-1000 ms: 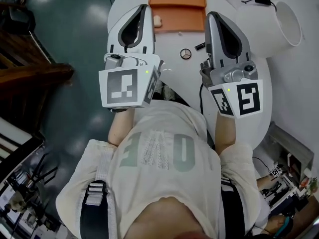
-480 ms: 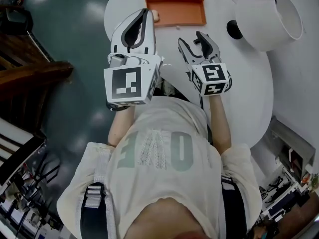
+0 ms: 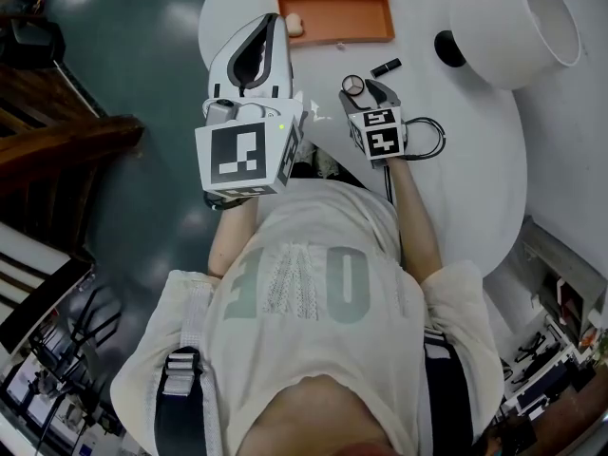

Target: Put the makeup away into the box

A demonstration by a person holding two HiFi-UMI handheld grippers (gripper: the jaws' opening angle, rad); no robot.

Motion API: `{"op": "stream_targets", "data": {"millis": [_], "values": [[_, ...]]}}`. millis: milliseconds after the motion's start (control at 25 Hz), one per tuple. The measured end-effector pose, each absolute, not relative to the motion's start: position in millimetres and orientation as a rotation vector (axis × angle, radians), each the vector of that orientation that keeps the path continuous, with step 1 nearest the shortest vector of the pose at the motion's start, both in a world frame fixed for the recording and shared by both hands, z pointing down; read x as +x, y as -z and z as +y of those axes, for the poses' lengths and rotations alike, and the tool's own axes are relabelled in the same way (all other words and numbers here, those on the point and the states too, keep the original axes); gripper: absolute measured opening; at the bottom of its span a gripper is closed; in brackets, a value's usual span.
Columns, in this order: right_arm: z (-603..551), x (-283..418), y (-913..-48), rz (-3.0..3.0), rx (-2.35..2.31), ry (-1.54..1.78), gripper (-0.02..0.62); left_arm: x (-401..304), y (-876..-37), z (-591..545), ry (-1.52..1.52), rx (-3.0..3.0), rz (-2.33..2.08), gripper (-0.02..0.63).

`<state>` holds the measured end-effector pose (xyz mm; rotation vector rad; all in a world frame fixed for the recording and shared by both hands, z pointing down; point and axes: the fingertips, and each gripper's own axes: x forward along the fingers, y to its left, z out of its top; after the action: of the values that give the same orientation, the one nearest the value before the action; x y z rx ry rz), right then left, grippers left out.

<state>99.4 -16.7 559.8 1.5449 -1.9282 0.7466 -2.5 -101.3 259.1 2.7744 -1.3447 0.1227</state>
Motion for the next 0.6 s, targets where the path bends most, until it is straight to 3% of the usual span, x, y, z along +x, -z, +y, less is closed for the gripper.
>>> {"op": "stream_targets", "data": {"millis": [160, 440, 600], "values": [[-18, 99, -561, -1.925, 1.52, -0.722, 0.215, -4, -260, -102, -0.131, 2.766, -1.359, 0.008], [-22, 97, -554, -1.955, 1.522, -0.687, 0.212, -10, -262, -101, -0.13, 2.752, -1.379, 0.008], [-40, 94, -506, -2.038, 1.6, -0.574, 0.212, -11, -261, -99, -0.126, 2.751, -1.384, 0.008]]}}
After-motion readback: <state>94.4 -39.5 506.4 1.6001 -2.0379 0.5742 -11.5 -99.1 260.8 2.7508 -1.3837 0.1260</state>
